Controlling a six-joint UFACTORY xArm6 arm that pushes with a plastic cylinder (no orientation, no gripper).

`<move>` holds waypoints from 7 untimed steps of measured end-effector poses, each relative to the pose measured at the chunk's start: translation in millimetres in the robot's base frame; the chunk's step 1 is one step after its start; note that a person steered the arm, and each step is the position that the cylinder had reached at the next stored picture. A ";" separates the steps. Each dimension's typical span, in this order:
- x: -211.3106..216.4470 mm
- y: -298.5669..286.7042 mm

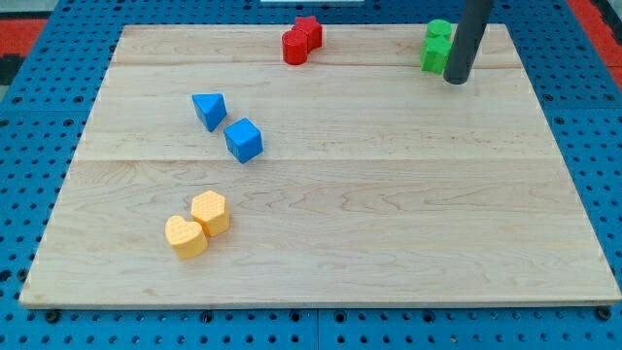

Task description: Move the blue triangle slightly left

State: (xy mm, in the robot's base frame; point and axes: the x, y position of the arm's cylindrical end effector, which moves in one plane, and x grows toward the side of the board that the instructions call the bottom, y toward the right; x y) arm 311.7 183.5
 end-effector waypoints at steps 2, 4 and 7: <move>2.6 -21.8; 35.6 0.0; 66.1 -93.2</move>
State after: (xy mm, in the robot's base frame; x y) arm 377.8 90.3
